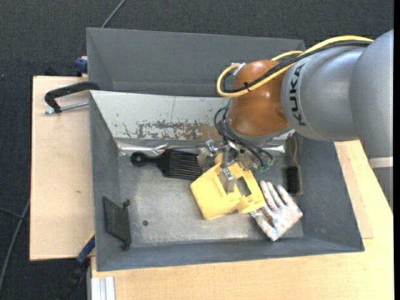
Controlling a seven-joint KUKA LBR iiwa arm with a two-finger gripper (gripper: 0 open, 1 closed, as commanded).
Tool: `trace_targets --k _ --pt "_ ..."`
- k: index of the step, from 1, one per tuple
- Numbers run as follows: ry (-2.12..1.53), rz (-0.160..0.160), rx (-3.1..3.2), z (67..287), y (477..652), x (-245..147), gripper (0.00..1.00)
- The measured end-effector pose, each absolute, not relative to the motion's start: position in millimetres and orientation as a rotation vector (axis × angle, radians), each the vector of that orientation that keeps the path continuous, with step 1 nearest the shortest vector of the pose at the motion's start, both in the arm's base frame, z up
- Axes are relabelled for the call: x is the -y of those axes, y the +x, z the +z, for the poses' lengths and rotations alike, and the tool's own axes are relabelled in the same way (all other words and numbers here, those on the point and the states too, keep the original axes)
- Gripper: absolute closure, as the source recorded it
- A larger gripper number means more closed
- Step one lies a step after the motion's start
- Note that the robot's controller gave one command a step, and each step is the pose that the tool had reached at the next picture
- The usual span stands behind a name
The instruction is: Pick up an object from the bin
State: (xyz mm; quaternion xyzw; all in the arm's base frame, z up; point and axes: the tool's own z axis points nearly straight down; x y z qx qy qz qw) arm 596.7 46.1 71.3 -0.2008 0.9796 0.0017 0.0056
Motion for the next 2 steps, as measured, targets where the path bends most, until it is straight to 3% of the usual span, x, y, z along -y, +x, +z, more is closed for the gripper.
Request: trace_targets --k 2 --pt "-0.629 0.007 -3.071 88 595.0 -47 1.00"
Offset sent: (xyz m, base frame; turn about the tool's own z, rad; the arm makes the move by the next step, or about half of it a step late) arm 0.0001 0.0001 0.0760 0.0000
